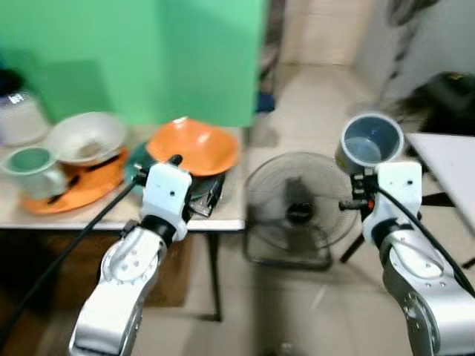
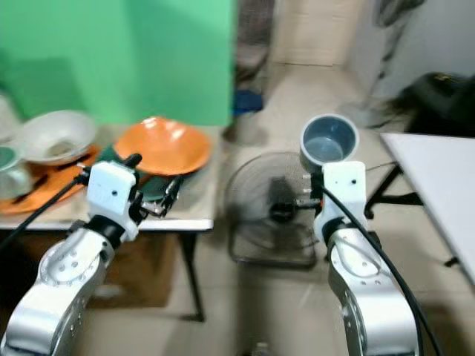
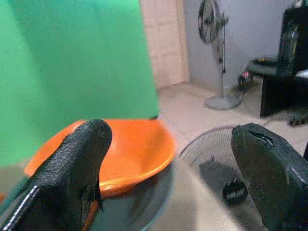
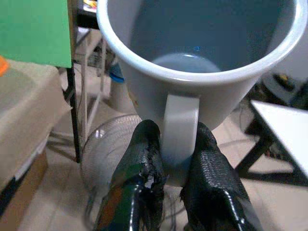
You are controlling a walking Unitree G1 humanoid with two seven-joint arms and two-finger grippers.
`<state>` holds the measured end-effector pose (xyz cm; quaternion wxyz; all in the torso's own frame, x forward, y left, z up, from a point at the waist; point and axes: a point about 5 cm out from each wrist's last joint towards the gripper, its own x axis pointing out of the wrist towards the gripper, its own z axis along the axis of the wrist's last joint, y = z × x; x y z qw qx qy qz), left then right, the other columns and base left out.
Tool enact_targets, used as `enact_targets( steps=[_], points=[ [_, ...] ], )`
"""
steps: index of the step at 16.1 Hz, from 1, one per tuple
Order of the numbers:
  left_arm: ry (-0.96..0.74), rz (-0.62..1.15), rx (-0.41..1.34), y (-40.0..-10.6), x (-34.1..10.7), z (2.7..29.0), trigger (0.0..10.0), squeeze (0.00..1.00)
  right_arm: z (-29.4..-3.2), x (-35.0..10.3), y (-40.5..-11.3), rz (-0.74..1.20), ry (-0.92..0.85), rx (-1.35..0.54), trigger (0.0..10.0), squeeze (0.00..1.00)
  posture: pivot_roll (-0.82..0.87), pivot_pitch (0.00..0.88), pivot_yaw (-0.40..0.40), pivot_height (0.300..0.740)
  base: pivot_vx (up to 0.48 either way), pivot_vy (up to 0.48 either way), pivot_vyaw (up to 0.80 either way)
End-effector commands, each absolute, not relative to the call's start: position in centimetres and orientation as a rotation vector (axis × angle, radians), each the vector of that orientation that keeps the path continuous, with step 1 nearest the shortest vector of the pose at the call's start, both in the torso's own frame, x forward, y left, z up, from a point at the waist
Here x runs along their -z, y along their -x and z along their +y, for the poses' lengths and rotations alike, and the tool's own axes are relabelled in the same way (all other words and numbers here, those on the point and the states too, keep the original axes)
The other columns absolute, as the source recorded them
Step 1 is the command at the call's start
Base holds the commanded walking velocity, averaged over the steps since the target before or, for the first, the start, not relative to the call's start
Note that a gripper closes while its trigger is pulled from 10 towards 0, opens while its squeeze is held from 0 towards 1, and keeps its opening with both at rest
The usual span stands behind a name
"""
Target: Setting the table
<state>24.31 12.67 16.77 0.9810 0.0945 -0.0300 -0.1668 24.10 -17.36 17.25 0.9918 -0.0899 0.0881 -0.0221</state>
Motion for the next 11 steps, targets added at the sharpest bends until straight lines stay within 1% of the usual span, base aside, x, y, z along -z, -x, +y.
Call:
enact_targets(
  steps=[1,5,7,9,11],
  points=[
    [-0.19,-0.052,0.327,-24.2,-16.5,12.6,10.0,0.0,-17.3,-17.4,-24.3,0.181,0.19,0.036,10.0,0.0,0.11,0.0,-0.028,0.74,0.0,0.0,-0.78],
    [-0.191,-0.02,0.265,-24.3,-15.9,13.2,10.0,0.0,-17.0,-17.5,-24.7,0.191,0.195,0.014,10.0,0.0,0.11,0.0,-0.041,0.74,0.0,0.0,-0.78],
    [-0.146,-0.032,0.249,-24.5,-16.1,13.3,10.0,0.0,-16.8,-17.7,-24.9,0.187,0.193,0.004,10.0,0.0,0.11,0.0,-0.042,0.74,0.0,0.0,-0.71],
    [-0.157,-0.034,0.265,-24.6,-16.3,13.3,10.0,0.0,-16.6,-17.7,-25.3,0.187,0.169,0.002,10.0,0.0,0.11,0.0,-0.045,0.74,0.0,0.0,0.0],
    [-0.16,-0.034,0.286,-24.7,-16.4,13.1,10.0,0.0,-16.8,-17.8,-25.6,0.174,0.154,0.019,10.0,0.0,0.11,0.0,-0.043,0.74,0.287,0.0,0.0]
  ],
)
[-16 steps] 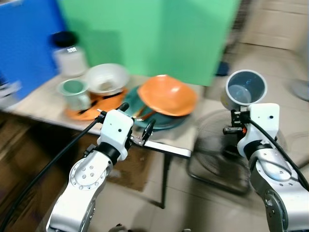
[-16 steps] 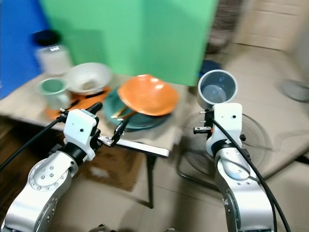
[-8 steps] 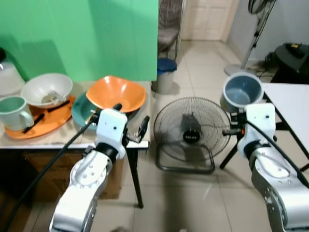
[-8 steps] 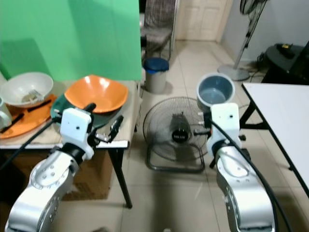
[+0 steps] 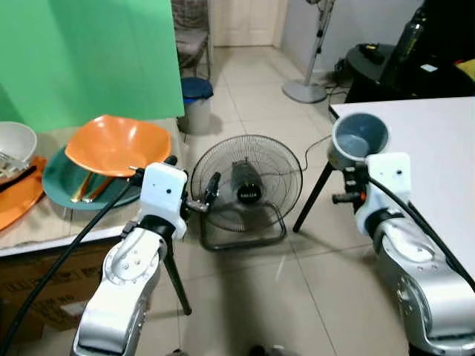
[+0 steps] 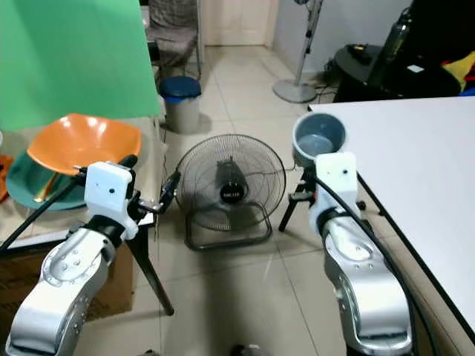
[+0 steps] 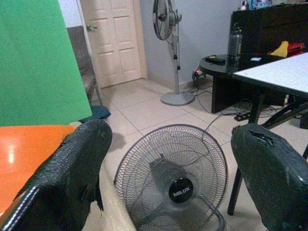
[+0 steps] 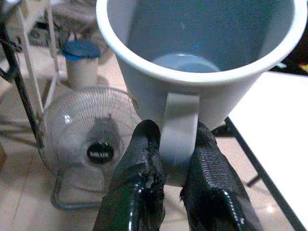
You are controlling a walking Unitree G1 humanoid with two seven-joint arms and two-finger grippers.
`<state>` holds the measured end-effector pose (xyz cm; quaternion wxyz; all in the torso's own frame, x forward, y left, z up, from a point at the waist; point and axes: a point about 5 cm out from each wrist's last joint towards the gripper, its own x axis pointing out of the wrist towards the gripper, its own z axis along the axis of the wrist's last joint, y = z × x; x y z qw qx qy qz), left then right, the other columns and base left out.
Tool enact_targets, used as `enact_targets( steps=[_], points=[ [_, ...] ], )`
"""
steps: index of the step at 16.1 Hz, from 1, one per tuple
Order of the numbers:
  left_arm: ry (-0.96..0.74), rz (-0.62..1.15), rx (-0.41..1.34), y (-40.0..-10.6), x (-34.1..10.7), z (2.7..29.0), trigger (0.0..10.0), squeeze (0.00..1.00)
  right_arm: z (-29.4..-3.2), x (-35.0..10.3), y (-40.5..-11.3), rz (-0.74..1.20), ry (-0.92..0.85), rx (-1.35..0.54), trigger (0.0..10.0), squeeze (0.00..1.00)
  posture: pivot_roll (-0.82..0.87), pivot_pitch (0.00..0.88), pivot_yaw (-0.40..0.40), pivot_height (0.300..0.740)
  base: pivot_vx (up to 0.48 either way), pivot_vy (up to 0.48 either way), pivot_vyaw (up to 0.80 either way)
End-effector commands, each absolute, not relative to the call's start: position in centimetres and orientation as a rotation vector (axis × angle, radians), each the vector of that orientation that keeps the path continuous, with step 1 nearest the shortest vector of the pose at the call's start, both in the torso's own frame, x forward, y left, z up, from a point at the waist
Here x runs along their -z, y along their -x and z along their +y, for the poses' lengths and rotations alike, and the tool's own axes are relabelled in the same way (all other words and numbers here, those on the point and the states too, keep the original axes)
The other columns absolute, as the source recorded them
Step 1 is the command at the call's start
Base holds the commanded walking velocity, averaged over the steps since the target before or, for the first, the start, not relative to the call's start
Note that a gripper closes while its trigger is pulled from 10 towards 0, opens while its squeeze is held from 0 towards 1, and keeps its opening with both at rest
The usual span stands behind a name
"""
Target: Setting the table
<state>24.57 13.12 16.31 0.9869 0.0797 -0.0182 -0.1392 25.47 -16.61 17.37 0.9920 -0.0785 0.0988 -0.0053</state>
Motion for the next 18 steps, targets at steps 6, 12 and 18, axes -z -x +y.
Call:
enact_targets(
  steps=[6,12,18],
  points=[
    [-0.18,-0.036,0.341,-25.0,-16.5,12.9,10.0,0.0,-17.1,-17.7,-25.3,0.183,0.128,0.045,10.0,0.0,0.09,0.0,-0.025,0.74,0.336,0.0,-0.47],
    [-0.182,-0.036,0.39,-25.1,-16.5,12.7,10.0,0.0,-16.9,-17.7,-24.8,0.189,0.12,0.061,10.0,0.0,0.08,0.0,-0.011,0.74,0.331,0.0,-0.78],
    [-0.169,-0.004,0.388,-24.9,-15.4,12.8,10.0,0.0,-17.1,-17.7,-24.9,0.197,0.131,0.089,10.0,0.0,0.07,0.0,-0.016,0.74,0.315,0.0,-0.78]
  ],
)
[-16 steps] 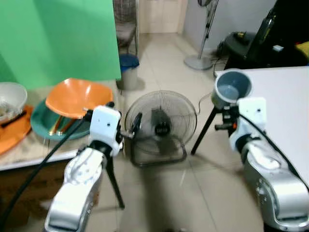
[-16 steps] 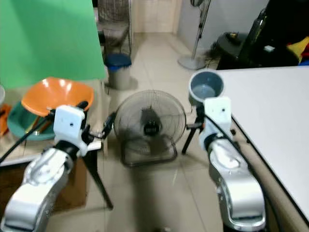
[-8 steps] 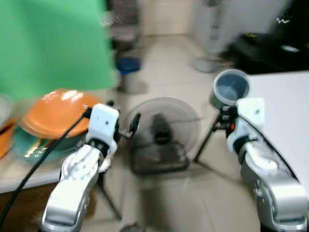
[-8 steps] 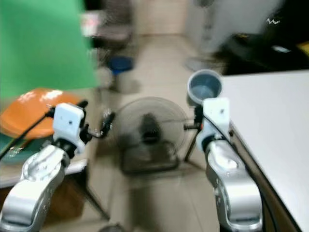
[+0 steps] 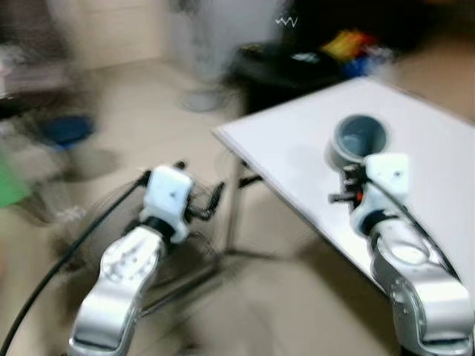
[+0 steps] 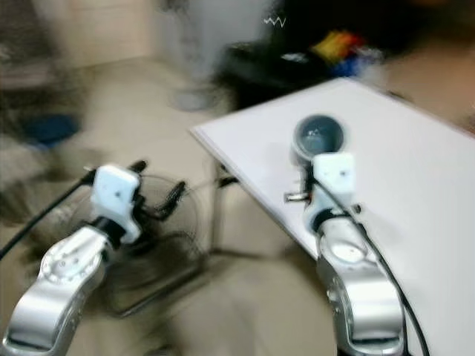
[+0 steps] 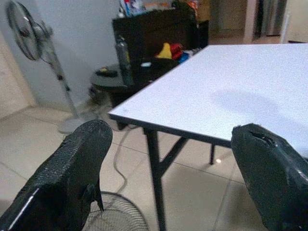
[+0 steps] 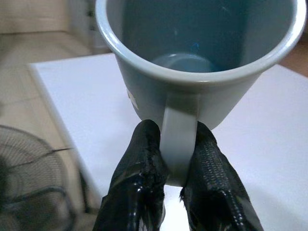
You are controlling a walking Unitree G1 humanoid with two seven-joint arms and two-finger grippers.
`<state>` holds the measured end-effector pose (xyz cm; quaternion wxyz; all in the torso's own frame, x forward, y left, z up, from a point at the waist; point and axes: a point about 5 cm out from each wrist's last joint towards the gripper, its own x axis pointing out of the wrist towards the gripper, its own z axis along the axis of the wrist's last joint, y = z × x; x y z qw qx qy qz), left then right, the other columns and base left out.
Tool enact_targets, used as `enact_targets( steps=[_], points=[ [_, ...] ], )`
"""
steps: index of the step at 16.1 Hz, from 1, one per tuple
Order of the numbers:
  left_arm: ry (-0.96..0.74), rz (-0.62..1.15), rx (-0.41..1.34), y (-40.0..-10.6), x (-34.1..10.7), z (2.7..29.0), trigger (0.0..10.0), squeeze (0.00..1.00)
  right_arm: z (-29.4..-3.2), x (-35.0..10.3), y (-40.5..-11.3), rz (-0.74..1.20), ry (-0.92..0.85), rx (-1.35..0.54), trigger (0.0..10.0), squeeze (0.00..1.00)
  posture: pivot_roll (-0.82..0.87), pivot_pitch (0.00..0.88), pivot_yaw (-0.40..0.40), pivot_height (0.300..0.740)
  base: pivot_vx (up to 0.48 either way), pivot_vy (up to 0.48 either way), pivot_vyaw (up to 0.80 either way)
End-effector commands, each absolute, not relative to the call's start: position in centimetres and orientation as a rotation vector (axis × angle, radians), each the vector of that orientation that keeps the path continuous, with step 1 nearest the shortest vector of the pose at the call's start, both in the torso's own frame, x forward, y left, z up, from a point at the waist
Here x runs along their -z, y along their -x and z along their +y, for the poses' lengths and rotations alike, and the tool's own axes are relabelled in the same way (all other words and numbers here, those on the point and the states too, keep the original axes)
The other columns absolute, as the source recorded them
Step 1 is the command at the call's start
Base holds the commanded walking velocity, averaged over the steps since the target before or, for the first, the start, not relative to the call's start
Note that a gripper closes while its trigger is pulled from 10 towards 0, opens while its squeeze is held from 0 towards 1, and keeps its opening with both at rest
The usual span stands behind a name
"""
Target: Setting the table
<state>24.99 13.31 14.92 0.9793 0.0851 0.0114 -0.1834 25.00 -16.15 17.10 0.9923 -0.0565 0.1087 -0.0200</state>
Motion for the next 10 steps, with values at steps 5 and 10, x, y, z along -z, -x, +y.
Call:
enact_targets(
  steps=[5,10],
  points=[
    [-0.177,-0.002,0.399,-25.3,-14.8,12.6,10.0,0.0,-16.6,-16.8,-25.5,0.223,0.127,0.052,10.0,0.0,0.08,0.0,-0.007,0.74,0.303,0.0,-0.25],
    [-0.183,-0.012,0.434,-25.9,-14.7,12.3,10.0,0.0,-16.9,-15.8,-25.7,0.287,0.14,0.084,10.0,0.0,0.07,0.0,0.021,0.74,0.291,0.0,-0.4]
  ],
)
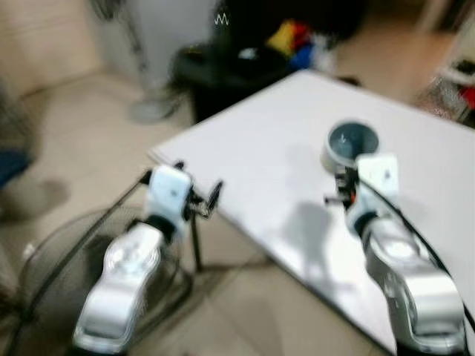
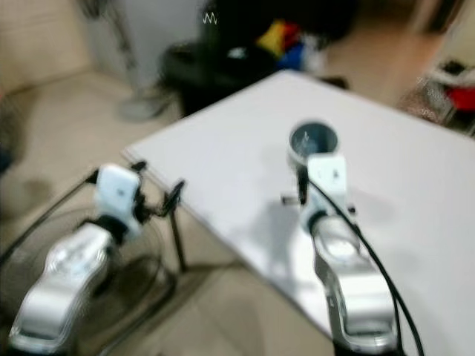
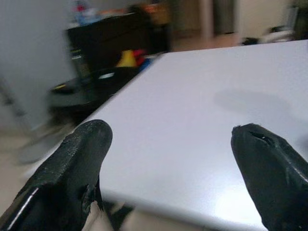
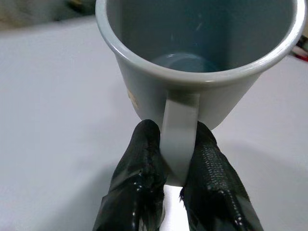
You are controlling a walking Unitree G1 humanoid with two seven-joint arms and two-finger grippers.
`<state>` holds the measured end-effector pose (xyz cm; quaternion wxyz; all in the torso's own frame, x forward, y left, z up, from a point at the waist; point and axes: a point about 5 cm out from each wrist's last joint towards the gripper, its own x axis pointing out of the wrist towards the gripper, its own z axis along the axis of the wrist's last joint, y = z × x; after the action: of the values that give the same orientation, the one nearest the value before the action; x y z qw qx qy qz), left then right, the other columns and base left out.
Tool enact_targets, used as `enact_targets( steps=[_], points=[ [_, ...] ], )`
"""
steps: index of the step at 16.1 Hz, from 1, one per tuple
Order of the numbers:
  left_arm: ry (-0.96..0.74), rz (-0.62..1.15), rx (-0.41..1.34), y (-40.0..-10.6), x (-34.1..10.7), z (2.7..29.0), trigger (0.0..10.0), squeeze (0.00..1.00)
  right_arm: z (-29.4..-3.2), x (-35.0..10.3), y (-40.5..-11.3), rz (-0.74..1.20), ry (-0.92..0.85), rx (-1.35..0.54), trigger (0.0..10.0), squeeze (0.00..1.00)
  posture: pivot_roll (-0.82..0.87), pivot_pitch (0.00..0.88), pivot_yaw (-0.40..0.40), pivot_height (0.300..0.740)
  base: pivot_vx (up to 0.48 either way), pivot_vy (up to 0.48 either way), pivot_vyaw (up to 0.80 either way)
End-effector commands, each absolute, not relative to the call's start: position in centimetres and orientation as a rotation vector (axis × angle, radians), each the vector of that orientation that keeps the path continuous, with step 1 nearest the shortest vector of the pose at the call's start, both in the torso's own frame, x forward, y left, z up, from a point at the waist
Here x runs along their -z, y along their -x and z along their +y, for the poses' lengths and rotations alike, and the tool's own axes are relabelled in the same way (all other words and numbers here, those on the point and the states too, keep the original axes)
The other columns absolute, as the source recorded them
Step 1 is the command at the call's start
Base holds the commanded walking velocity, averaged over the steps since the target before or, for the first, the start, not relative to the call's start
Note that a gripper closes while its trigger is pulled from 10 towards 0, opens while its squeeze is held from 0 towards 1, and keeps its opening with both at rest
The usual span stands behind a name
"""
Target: Setting the table
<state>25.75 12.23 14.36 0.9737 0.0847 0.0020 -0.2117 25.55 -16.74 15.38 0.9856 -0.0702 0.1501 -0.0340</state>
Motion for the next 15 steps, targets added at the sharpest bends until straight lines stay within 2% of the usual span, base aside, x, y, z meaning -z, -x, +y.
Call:
enact_targets(
  steps=[1,3,8,11,15],
  points=[
    [-0.187,-0.014,0.445,-25.9,-14.7,12.2,10.0,0.0,-16.8,-15.7,-25.7,0.29,0.142,0.085,10.0,0.0,0.07,0.0,0.026,0.74,0.289,0.0,-0.8],
    [-0.188,-0.017,0.454,-26.1,-14.6,12.1,10.0,0.0,-16.8,-15.6,-25.7,0.296,0.14,0.079,10.0,0.0,0.06,0.0,0.026,0.74,0.283,0.0,-0.8],
    [-0.194,-0.015,0.455,-26.2,-14.3,11.9,10.0,0.0,-16.1,-15.7,-26.3,0.299,0.135,-0.004,10.0,0.0,0.07,0.0,0.013,0.74,0.266,0.0,0.0],
    [-0.18,-0.007,0.421,-26.2,-14.1,12.4,10.0,0.0,-14.8,-15.9,-26.9,0.293,0.135,-0.167,10.0,0.0,0.07,0.0,-0.004,0.74,0.247,0.0,0.0],
    [-0.187,-0.016,0.431,-25.9,-14.2,12.4,10.0,0.0,-15.1,-15.8,-28.5,0.313,0.098,-0.158,10.0,0.0,0.09,0.0,-0.022,0.74,0.186,0.0,0.0]
  ],
)
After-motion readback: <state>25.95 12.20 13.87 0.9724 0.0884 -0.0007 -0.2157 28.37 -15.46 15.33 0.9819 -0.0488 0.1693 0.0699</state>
